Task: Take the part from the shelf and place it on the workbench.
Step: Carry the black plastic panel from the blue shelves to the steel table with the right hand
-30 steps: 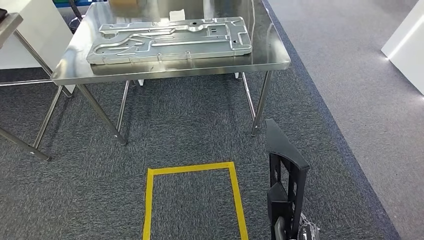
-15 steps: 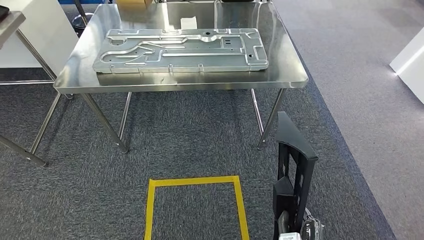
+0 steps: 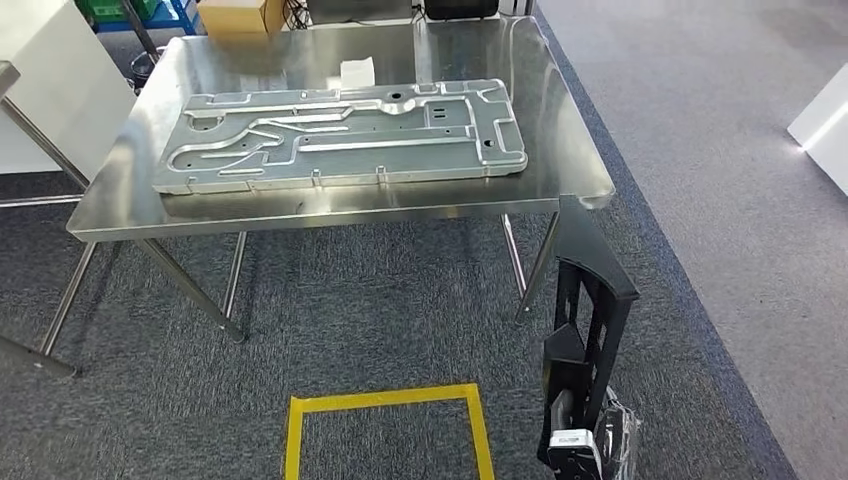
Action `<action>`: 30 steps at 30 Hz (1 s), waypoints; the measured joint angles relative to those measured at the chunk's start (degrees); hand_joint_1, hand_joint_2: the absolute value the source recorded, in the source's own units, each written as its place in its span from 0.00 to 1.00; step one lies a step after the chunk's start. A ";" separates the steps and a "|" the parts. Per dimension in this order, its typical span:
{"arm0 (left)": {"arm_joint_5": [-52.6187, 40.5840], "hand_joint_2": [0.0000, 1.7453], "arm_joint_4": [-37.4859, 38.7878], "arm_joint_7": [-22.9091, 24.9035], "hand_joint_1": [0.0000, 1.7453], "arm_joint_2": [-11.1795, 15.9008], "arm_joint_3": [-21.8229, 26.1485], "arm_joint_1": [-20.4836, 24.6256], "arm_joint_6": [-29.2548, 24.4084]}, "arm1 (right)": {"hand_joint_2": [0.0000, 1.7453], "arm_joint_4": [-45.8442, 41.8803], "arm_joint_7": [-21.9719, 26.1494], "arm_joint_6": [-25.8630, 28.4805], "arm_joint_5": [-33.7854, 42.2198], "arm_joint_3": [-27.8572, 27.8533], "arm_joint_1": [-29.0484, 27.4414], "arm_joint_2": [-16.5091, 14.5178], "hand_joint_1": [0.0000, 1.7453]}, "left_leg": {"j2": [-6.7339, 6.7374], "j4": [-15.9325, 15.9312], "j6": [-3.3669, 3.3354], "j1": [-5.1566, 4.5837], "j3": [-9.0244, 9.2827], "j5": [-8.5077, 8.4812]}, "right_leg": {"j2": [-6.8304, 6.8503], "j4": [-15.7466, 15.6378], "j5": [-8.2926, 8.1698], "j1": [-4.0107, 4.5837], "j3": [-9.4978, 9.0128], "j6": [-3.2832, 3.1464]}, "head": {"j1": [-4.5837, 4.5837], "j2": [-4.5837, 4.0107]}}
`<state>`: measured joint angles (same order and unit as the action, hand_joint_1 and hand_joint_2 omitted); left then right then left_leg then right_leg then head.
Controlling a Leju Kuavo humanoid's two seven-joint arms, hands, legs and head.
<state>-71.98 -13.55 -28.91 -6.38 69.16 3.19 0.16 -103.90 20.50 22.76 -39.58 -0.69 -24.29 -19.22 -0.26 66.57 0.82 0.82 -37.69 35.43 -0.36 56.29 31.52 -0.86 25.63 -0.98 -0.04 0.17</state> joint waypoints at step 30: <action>-5.50 0.00 0.33 1.31 0.00 -0.19 -2.54 1.28 1.54 | 1.00 -5.40 17.10 17.21 -50.39 -6.15 17.13 8.25 1.00 | -0.08 2.76 0.47 -0.12 0.10 0.06 | -0.35 2.05 -1.30 0.11 3.18 -0.20 | -0.54 -0.01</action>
<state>-77.48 -13.22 -27.60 -6.56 66.61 4.48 1.70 -109.30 37.59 39.98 -89.96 -6.84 -7.16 -10.97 -0.34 69.33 1.30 0.71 -37.59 35.49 -0.71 58.34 30.22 -0.75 28.82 -1.18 -0.57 0.16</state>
